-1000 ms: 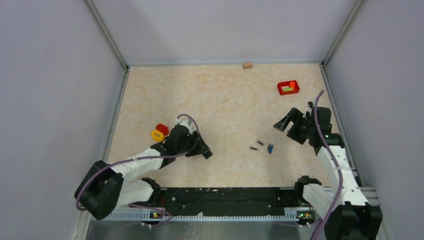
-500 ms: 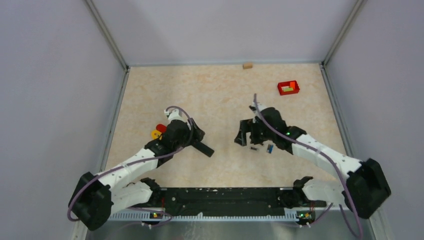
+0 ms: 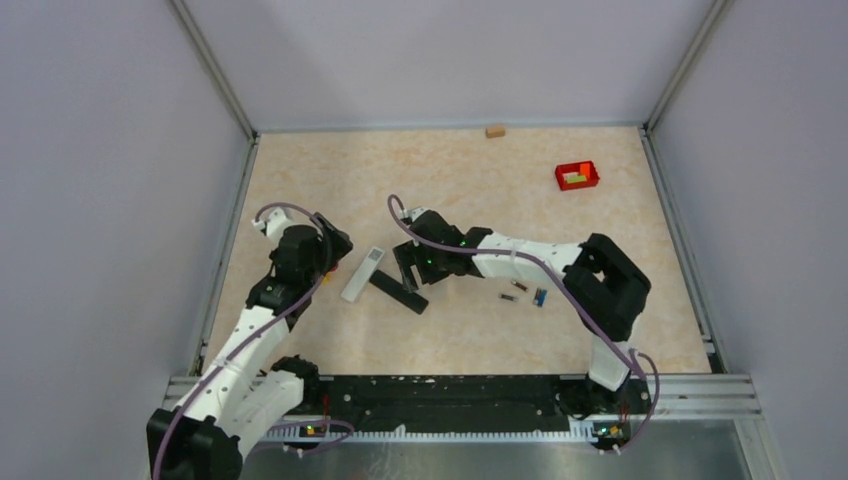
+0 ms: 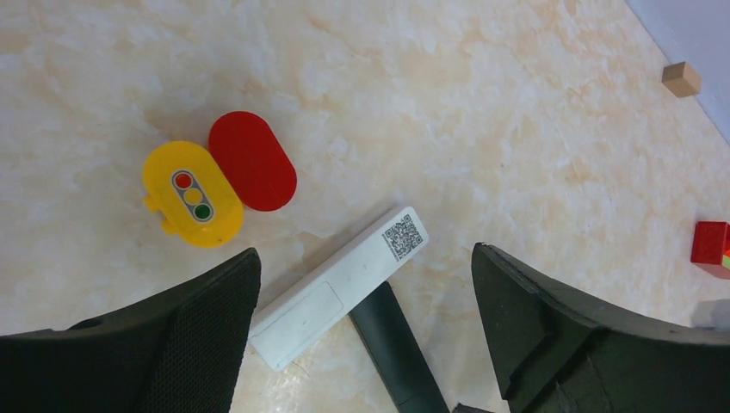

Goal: Load the batteries into the remote control
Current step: Pick up the remote control from the center of the board.

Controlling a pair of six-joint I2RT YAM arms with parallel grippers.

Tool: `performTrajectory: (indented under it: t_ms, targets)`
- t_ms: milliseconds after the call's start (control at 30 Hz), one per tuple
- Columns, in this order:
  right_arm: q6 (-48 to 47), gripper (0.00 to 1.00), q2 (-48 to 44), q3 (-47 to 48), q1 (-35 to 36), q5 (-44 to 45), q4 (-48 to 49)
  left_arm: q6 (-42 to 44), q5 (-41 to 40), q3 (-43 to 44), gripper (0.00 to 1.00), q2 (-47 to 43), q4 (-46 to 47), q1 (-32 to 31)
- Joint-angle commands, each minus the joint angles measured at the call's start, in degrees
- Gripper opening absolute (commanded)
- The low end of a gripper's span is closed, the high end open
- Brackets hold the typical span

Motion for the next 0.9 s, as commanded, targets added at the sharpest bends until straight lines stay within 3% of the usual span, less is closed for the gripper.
performTrajectory:
  t_ms: [0, 400, 867]
  targets:
    - [-0.96, 0.79, 5.22, 7.03, 2.80, 1.15, -3.81, 0.86, 0.02, 2.86, 0.98, -1.89, -3.62, 2.43]
    - [-9.52, 0.72, 14.66, 17.49, 8.43, 4.91, -11.28, 0.95, 1.23, 2.34, 0.99, -5.31, -5.00, 11.54]
    - [-13.26, 0.41, 18.41, 20.47, 8.66, 8.99, -15.06, 0.93, 9.55, -0.76, 0.99, -7.03, -4.30, 17.92]
